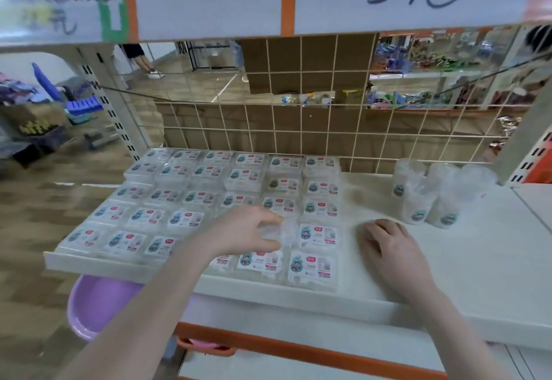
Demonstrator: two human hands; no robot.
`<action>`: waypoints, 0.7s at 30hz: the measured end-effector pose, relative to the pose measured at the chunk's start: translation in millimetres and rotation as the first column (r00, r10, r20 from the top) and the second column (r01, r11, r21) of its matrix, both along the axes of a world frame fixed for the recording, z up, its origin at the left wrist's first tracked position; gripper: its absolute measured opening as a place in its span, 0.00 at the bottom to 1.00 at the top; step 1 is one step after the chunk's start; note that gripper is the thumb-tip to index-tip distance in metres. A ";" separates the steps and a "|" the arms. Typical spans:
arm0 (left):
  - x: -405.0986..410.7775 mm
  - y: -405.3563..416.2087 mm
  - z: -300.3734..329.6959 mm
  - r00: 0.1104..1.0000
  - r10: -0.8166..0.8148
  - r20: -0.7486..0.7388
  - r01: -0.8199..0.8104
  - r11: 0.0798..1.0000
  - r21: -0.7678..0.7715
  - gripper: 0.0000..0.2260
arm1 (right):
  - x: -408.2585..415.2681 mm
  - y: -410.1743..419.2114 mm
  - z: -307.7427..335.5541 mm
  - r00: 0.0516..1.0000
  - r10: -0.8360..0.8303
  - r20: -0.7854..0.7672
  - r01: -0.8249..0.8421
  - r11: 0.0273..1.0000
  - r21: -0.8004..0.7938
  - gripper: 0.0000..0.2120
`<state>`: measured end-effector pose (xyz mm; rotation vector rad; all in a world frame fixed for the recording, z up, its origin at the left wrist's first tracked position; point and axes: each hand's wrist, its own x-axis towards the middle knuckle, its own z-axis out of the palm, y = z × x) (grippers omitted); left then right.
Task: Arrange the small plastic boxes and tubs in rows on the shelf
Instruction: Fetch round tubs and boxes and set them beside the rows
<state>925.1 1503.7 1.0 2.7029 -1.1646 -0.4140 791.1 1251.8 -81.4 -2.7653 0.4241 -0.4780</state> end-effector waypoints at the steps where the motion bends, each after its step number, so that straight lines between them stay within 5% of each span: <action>1: 0.9 1.6 1.3 0.999 0.008 -0.037 -0.009 1.000 -0.022 0.24 | 0.2 0.0 -0.4 1.000 -0.002 -0.005 0.002 1.000 -0.002 0.10; 7: 5.5 6.7 8.6 0.982 0.082 -0.172 -0.121 0.966 -0.227 0.16 | 0.9 -2.5 -1.9 1.000 -0.003 -0.030 0.003 1.000 -0.015 0.12; 21: 7.7 6.8 11.6 0.979 0.058 -0.193 -0.123 0.932 -0.342 0.14 | 0.2 -5.0 -7.3 1.000 -0.007 0.015 0.007 1.000 -0.005 0.13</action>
